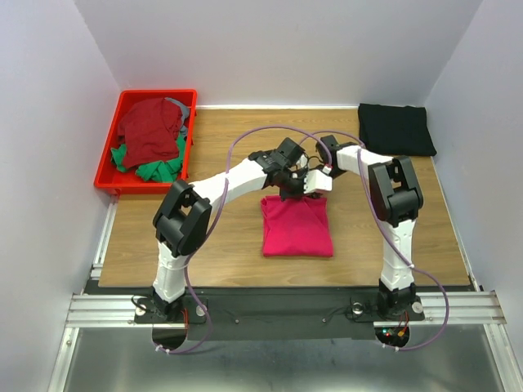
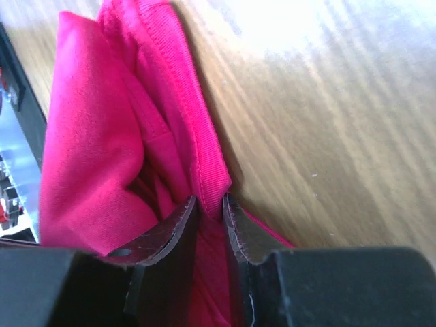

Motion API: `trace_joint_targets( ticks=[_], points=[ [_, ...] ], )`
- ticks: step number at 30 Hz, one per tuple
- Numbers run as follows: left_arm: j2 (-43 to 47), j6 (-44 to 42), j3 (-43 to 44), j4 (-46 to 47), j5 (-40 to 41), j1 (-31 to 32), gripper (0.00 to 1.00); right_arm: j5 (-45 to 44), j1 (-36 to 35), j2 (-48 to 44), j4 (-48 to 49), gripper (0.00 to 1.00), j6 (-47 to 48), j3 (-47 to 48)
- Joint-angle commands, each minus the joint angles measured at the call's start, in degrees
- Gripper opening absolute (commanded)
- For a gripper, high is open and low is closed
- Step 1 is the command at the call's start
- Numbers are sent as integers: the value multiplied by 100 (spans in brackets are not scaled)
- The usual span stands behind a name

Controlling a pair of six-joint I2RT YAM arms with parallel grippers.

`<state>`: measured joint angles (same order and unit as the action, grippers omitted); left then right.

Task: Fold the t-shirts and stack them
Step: Fold the tshirt

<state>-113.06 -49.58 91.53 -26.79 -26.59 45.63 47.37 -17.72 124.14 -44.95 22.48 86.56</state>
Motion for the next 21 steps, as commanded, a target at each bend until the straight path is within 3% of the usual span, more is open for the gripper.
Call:
trace_joint_targets(
  ticks=[1,4,6,7,10,13,21],
  points=[
    [-6,-166,41,121,5,-63,0,-1001,-22,304,171,29,29,378],
    [-32,-148,14,209,31,-80,0,-1439,75,365,171,34,-190,859],
    [-50,-166,14,235,31,-80,1,-1791,172,427,162,43,-348,1177],
    [-59,-166,14,218,31,-80,4,-2280,198,462,179,45,-437,1344],
    [-76,-157,76,147,136,-89,21,-2785,365,568,153,49,-753,2091],
    [-76,-26,304,-124,128,-177,34,-2603,576,428,13,51,-728,2514],
    [652,897,77,-3,-329,-888,48,-2190,822,-565,-207,54,-306,1575]
  ],
)
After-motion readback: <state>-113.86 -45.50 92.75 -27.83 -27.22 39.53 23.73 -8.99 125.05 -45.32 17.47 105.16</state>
